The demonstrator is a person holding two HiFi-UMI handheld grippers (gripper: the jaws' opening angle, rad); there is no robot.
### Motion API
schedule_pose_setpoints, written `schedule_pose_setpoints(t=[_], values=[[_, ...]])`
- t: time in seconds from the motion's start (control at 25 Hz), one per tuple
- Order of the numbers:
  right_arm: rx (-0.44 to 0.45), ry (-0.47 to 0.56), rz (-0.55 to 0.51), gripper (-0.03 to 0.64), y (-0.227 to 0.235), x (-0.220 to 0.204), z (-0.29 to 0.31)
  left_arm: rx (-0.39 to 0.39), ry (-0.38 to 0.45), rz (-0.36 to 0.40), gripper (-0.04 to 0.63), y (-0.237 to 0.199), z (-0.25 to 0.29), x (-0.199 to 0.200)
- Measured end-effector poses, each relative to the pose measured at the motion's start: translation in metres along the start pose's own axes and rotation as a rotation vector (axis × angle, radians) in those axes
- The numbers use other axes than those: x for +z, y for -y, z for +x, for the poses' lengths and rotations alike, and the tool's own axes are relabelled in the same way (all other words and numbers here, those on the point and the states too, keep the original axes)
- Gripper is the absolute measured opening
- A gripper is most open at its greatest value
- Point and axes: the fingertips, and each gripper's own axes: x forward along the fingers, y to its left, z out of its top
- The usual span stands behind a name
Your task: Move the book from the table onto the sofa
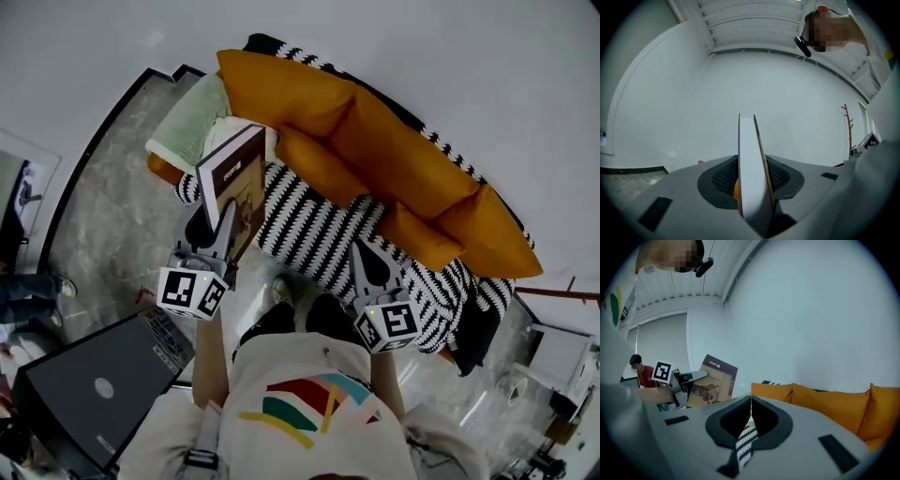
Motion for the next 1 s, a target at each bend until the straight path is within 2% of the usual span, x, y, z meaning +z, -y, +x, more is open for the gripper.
schedule_pose_setpoints(t=[0.16,0.32,0.52,0.64,0.72,0.8,0.92,1.0], values=[[0.057,-0.094,-0.001,0.015,-0.003,-0.012,0.043,0.033,-0.059,-0.093,0.155,-0.042,0.015,-0.022],[0.101,-0.136,-0.006,0.015,0.009,-0.014,0.095,0.06,-0.093,-0.134,0.155,-0.066,0.042,-0.044],[0.18,-0.19,-0.001,0.015,0.026,-0.018,0.159,0.049,-0.251,-0.184,0.155,-0.077,0.078,-0.11],[0.222,-0.243,-0.034,0.015,0.032,-0.023,0.196,0.06,-0.279,-0.232,0.155,-0.096,0.098,-0.137],[0.227,-0.276,-0.047,0.015,0.037,-0.032,0.216,0.044,-0.292,-0.263,0.155,-0.112,0.114,-0.156],[0.227,-0.311,-0.045,0.015,0.041,-0.047,0.227,-0.005,-0.326,-0.284,0.155,-0.125,0.13,-0.185],[0.223,-0.377,-0.043,0.015,0.047,-0.091,0.242,-0.081,-0.394,-0.32,0.155,-0.144,0.152,-0.254],[0.225,-0.418,-0.047,0.015,0.047,-0.129,0.257,-0.1,-0.422,-0.325,0.155,-0.165,0.168,-0.301]])
